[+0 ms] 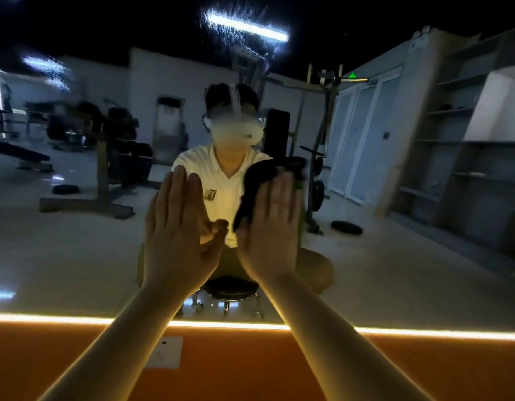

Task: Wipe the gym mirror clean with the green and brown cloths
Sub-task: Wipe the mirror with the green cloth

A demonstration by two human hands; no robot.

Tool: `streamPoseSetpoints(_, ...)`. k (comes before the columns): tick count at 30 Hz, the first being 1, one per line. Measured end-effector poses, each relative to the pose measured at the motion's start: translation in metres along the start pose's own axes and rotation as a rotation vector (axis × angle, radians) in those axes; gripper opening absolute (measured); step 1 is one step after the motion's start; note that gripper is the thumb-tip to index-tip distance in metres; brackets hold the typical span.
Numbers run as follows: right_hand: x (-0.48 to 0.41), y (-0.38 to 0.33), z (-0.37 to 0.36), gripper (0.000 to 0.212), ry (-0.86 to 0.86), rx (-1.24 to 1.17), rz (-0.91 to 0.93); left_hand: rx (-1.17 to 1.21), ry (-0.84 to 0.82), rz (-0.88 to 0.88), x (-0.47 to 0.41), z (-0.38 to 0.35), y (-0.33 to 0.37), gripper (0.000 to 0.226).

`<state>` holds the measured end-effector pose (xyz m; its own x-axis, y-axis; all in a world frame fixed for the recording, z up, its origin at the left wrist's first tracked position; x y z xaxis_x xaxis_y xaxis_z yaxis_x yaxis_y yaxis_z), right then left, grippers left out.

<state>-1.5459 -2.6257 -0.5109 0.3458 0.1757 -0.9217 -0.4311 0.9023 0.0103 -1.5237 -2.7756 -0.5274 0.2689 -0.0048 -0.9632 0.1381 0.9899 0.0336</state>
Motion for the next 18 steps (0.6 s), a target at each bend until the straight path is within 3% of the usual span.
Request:
streamPoseSetpoints(2,0.009,-0.029,-0.012,0.066,-0.12,-0.017,0.25,0.042,0.035,-0.021,-0.002,0.007,-0.008,0.075)
streamPoseSetpoints(4,0.026,-0.022,-0.013,0.063,-0.219,0.014,0.457,0.057,0.045,-0.044,-0.003,0.008,-0.016,0.071)
streamPoseSetpoints(6,0.039,0.009,0.0,0.064,-0.252,0.04,0.494,0.053,0.036,-0.041,-0.001,0.003,-0.023,0.079)
streamPoseSetpoints(8,0.037,0.059,0.028,0.068,-0.184,0.039,0.287,0.049,0.018,-0.029,0.001,-0.001,-0.027,0.088)
streamPoseSetpoints(11,0.021,0.144,0.076,0.072,0.051,0.044,-0.288,0.066,-0.005,-0.02,0.001,-0.002,-0.026,0.088)
streamPoseSetpoints(14,-0.004,0.15,0.085,0.078,0.2,-0.031,-0.687,0.083,-0.013,-0.017,-0.001,0.004,-0.026,0.087)
streamPoseSetpoints(16,-0.021,0.1,0.067,0.073,0.207,0.001,-0.621,0.1,-0.035,-0.024,-0.001,0.005,-0.028,0.086)
streamPoseSetpoints(18,-0.026,0.036,0.041,0.068,0.172,0.047,-0.393,0.122,-0.03,-0.045,-0.001,0.007,-0.029,0.079)
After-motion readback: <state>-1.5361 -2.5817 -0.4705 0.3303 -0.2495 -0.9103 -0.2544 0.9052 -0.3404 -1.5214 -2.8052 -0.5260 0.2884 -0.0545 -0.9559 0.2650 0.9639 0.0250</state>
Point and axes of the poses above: each hand's wrist, its own x-axis away from the middle knuckle, its own z-axis out of the back of the hand, y = z × x, the point moved 8 cm from there along -x, towards the middle knuckle, and after that the axes turned 13 degrees about -x, right-handed, at the moved point
